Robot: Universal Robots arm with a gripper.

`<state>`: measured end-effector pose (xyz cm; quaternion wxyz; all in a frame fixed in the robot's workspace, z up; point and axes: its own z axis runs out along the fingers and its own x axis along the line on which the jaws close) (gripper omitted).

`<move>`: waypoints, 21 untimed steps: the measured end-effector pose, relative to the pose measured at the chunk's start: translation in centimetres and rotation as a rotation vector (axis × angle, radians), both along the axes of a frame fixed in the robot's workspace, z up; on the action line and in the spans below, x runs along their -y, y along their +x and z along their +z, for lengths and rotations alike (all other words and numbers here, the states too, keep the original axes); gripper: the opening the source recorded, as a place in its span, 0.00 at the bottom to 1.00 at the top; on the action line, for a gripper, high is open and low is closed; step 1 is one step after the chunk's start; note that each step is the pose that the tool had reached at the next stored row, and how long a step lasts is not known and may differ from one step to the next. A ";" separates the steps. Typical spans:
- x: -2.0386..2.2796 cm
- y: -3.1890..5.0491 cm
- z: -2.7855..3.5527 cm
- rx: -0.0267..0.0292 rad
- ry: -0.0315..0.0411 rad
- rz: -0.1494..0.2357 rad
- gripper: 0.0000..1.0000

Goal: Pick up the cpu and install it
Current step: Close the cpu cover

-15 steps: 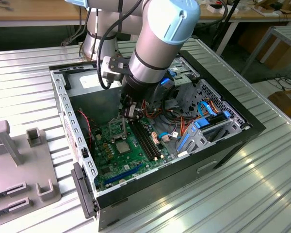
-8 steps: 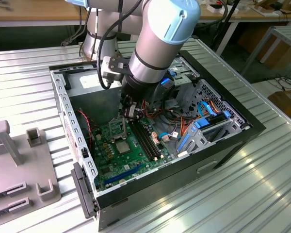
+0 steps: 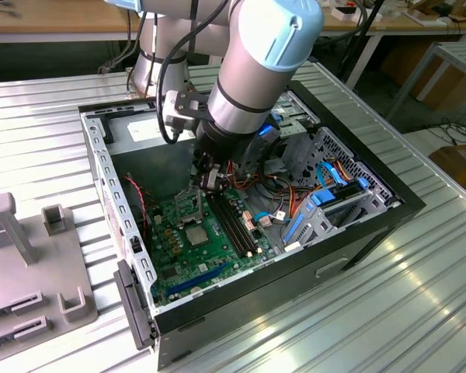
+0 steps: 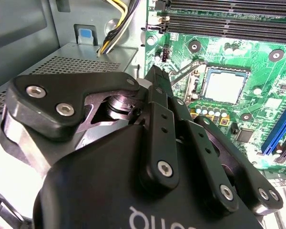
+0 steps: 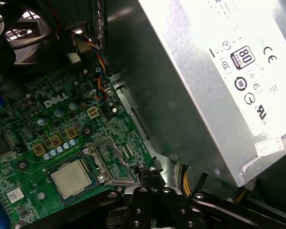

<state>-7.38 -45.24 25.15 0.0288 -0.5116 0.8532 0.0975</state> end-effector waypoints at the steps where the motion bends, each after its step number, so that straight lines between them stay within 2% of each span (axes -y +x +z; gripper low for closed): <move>1: 0.00 0.00 0.02 0.0000 0.0000 0.000 0.11; 17: 0.00 0.00 0.24 0.0000 0.0000 0.000 0.11; 21: 0.41 0.00 0.24 0.0000 0.0000 0.000 0.11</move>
